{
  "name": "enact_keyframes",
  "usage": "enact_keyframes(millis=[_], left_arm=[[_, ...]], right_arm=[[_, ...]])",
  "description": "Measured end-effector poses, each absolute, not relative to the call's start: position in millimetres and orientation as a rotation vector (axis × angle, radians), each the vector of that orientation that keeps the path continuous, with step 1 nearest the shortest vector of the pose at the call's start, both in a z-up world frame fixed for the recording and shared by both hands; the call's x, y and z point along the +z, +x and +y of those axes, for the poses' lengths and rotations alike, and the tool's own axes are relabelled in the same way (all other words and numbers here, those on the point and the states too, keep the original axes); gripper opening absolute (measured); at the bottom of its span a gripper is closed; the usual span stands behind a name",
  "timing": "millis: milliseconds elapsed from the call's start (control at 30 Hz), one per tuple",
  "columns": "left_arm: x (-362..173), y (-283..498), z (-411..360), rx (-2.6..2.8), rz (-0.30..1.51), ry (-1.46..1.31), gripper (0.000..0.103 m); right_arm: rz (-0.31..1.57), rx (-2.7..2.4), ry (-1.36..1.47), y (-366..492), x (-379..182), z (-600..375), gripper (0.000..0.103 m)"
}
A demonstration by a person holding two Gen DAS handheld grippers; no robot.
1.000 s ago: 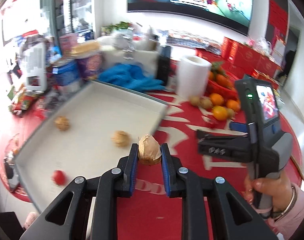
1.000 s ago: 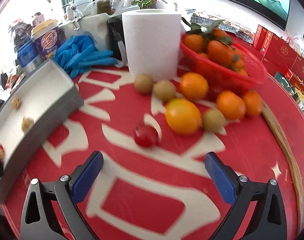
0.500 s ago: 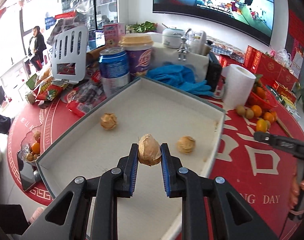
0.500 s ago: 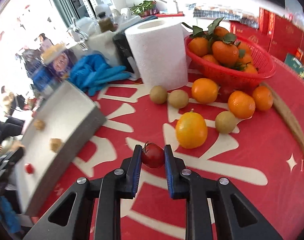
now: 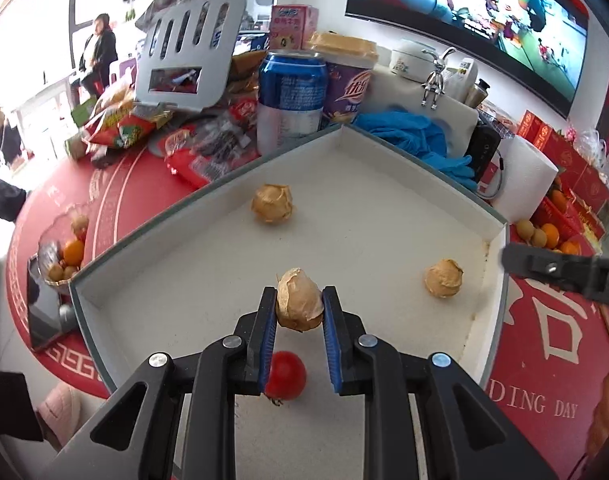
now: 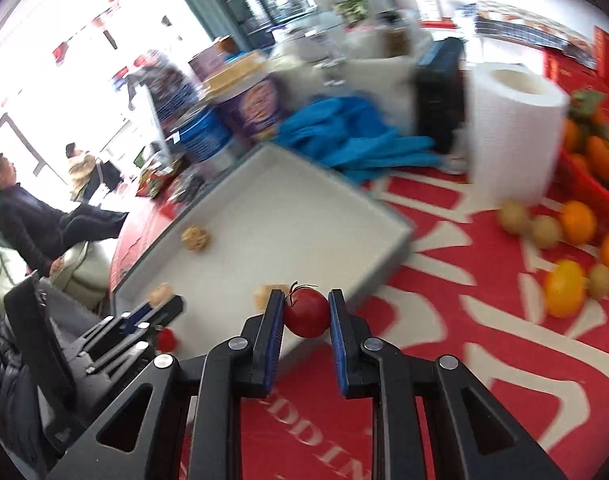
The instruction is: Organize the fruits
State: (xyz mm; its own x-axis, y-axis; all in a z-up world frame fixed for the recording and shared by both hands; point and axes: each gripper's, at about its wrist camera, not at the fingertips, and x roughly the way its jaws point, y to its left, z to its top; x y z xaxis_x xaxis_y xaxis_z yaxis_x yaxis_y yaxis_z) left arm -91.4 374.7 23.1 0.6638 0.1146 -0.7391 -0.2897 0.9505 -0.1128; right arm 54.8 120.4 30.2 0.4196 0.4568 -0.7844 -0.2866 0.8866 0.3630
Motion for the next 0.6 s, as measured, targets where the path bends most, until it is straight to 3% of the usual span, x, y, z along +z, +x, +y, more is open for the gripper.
enact_keyframes(millis=[300, 367, 400, 467, 500, 600], left_arm=[[25.5, -96.8, 366.7, 0.229, 0.794, -0.239, 0.027], [26.1, -97.5, 367.4, 0.228, 0.798, -0.244, 0.038], [26.8, -98.2, 367.5, 0.232, 0.796, -0.244, 0.044], [30.9, -102.0, 366.5, 0.253, 0.782, -0.235, 0.069], [34.7, -104.9, 365.5, 0.262, 0.766, -0.227, 0.072], [51.8, -113.1, 355.8, 0.260, 0.723, -0.187, 0.078]], right_arm=[[1.032, 0.482, 0.037, 47.8, 28.3, 152.3, 0.023], [1.028, 0.473, 0.004, 46.3, 28.3, 155.6, 0.023], [1.033, 0.475, 0.000, 46.3, 27.8, 156.1, 0.029], [1.042, 0.470, 0.009, 48.1, 27.5, 154.9, 0.065], [1.023, 0.476, 0.022, 47.7, 29.8, 153.0, 0.085], [0.978, 0.441, 0.005, 42.7, 40.8, 147.3, 0.088]])
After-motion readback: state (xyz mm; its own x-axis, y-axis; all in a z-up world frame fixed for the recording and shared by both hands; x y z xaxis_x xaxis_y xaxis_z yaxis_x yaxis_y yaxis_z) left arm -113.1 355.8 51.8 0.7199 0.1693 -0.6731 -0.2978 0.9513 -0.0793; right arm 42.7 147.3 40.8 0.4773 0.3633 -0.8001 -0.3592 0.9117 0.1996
